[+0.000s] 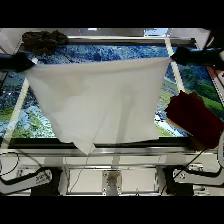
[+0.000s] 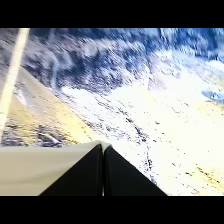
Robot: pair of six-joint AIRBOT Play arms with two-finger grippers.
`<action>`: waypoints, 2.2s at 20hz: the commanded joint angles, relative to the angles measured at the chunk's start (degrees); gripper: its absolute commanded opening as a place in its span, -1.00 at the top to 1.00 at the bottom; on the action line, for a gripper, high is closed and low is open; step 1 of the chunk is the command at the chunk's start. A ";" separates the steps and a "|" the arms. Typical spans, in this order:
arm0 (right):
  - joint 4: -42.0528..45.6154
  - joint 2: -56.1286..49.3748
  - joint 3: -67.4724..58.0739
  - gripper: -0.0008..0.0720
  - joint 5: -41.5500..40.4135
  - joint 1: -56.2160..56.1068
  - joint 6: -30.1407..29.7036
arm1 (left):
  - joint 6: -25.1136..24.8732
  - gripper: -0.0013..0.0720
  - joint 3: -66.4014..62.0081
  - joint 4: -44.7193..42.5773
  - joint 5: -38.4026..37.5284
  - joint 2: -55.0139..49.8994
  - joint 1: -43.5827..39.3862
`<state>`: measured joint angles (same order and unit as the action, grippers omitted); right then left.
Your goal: Fold the shirts.
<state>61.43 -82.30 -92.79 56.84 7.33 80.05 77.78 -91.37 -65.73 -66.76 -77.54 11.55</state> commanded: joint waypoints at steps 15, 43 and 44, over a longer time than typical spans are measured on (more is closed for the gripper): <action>11.93 -15.28 4.20 0.92 -0.24 -3.56 3.93 | 9.27 0.93 4.44 -11.80 8.37 -23.19 -9.64; 22.47 -17.46 9.49 -0.13 8.98 -4.74 9.99 | 8.55 -0.93 -1.53 -10.34 -3.93 -25.29 -10.08; 24.96 -15.85 9.46 -0.14 10.40 -4.74 10.01 | 7.32 -0.94 -2.89 -10.64 -5.75 -22.88 -9.66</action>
<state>82.76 -100.16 -83.31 60.40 2.57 90.08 86.83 -91.13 -77.17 -67.13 -103.31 1.37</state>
